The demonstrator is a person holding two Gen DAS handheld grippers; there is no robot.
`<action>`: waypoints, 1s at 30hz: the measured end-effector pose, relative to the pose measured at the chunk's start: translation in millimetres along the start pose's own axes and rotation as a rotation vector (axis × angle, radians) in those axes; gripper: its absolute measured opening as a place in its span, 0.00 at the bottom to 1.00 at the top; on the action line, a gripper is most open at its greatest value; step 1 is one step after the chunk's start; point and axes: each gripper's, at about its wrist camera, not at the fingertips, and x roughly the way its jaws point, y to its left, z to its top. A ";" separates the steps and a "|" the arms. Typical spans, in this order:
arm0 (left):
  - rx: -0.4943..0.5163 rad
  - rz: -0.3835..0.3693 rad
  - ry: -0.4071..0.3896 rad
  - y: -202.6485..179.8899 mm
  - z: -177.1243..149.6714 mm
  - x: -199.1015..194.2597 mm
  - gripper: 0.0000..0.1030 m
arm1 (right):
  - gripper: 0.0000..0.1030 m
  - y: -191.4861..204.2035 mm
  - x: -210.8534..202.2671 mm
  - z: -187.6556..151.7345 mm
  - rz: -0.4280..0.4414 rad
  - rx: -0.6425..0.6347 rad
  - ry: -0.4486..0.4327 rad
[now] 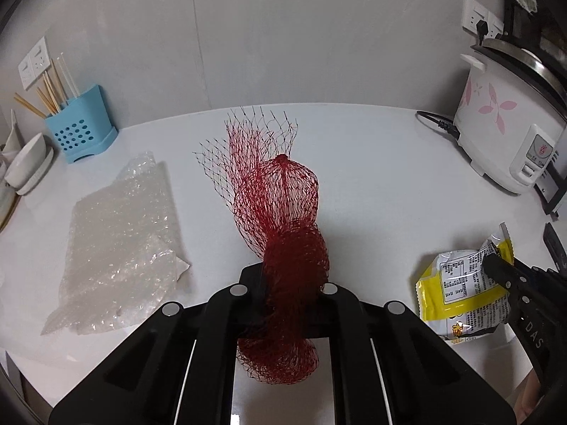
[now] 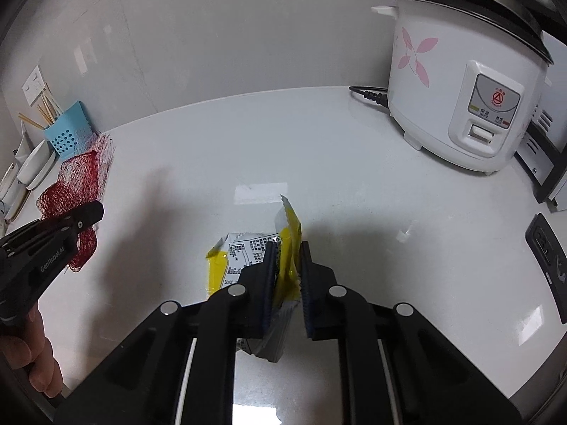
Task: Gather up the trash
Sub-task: 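Grasp the red mesh net with the left tool while the right tool grasps the yellow snack wrapper, then carry the mesh net and snack wrapper down over the wastebasket with both tools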
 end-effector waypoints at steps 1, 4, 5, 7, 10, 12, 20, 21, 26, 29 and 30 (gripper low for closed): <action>-0.003 -0.001 -0.003 1.2 -1.9 -4.2 0.08 | 0.12 1.0 -3.7 -1.3 0.000 0.000 -0.005; -0.010 -0.002 -0.012 3.3 -8.5 -16.9 0.08 | 0.12 3.1 -15.4 -4.9 -0.002 -0.002 -0.022; -0.013 -0.001 -0.014 3.9 -10.8 -20.3 0.08 | 0.12 3.8 -19.6 -6.2 -0.002 -0.002 -0.028; -0.020 -0.004 -0.020 6.5 -16.4 -28.4 0.08 | 0.12 5.3 -26.6 -8.2 -0.004 -0.005 -0.037; -0.023 -0.008 -0.028 7.5 -23.7 -40.3 0.08 | 0.12 7.0 -37.9 -10.4 -0.001 -0.007 -0.051; -0.027 -0.010 -0.031 9.6 -27.4 -47.6 0.08 | 0.12 8.9 -46.5 -11.8 -0.001 -0.010 -0.061; -0.036 -0.020 -0.047 14.4 -44.5 -81.6 0.08 | 0.12 16.1 -84.2 -20.7 0.011 -0.021 -0.104; -0.040 -0.018 -0.050 15.5 -47.1 -86.3 0.08 | 0.12 16.5 -90.1 -22.8 0.017 -0.021 -0.110; -0.057 -0.040 -0.068 21.2 -65.3 -116.2 0.08 | 0.12 19.3 -116.5 -37.4 0.048 -0.020 -0.139; -0.065 -0.068 -0.080 25.0 -79.6 -136.3 0.08 | 0.12 22.5 -132.4 -52.1 0.066 -0.027 -0.155; -0.062 -0.076 -0.086 25.0 -84.6 -142.7 0.08 | 0.12 23.2 -137.5 -57.7 0.072 -0.031 -0.161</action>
